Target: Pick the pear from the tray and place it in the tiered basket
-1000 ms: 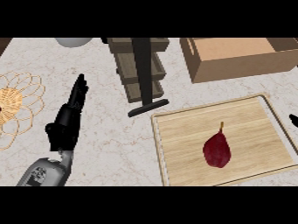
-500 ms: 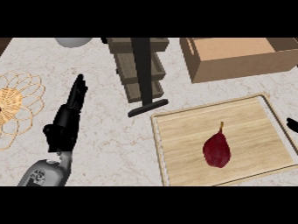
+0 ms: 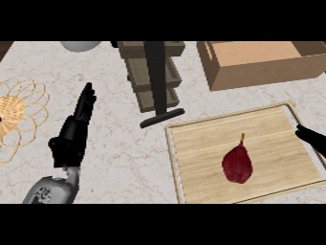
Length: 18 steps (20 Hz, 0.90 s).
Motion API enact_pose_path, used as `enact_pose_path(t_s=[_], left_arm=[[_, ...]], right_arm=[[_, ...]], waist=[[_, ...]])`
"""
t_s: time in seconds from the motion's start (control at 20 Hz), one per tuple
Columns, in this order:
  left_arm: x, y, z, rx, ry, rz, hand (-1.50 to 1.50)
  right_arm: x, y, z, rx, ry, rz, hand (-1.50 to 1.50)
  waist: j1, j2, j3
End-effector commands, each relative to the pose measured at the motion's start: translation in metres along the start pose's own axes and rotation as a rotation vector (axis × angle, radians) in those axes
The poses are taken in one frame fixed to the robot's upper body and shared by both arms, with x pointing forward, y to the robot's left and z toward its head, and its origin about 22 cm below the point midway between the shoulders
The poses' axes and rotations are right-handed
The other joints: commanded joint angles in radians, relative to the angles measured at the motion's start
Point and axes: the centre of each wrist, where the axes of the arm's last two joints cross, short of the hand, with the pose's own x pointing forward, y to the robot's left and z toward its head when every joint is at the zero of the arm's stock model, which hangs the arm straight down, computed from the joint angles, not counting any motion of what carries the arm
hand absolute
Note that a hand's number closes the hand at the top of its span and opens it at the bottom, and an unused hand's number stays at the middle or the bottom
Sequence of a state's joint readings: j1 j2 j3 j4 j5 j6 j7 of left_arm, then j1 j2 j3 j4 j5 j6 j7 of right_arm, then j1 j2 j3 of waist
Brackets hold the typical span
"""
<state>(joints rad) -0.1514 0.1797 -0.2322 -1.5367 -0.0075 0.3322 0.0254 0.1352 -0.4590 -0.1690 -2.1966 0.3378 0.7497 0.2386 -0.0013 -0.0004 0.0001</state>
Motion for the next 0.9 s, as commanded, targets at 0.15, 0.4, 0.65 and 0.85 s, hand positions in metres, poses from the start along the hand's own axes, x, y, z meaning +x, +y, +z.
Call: enact_pose_path(t_s=[0.15,0.4,0.65,0.85], left_arm=[[0.011,-0.010,-0.014,0.008,-0.009,-0.008,0.00],[0.019,-0.001,0.003,0.009,-0.016,0.009,0.00],[0.004,-0.008,0.004,0.011,0.017,0.017,0.00],[0.006,-0.005,-0.001,0.014,-0.002,-0.016,0.00]], right_arm=[[0.001,0.003,-0.021,-0.053,0.067,0.021,-1.50],[-0.019,0.014,-0.031,-0.051,0.109,-0.009,-1.50],[-0.034,0.030,-0.034,-0.002,0.119,-0.048,-1.50],[-0.033,0.046,-0.028,0.012,0.067,-0.044,-1.50]], waist=[[-0.001,0.001,0.000],[0.003,0.000,0.000],[0.000,0.000,0.000],[-0.001,0.000,0.000]])
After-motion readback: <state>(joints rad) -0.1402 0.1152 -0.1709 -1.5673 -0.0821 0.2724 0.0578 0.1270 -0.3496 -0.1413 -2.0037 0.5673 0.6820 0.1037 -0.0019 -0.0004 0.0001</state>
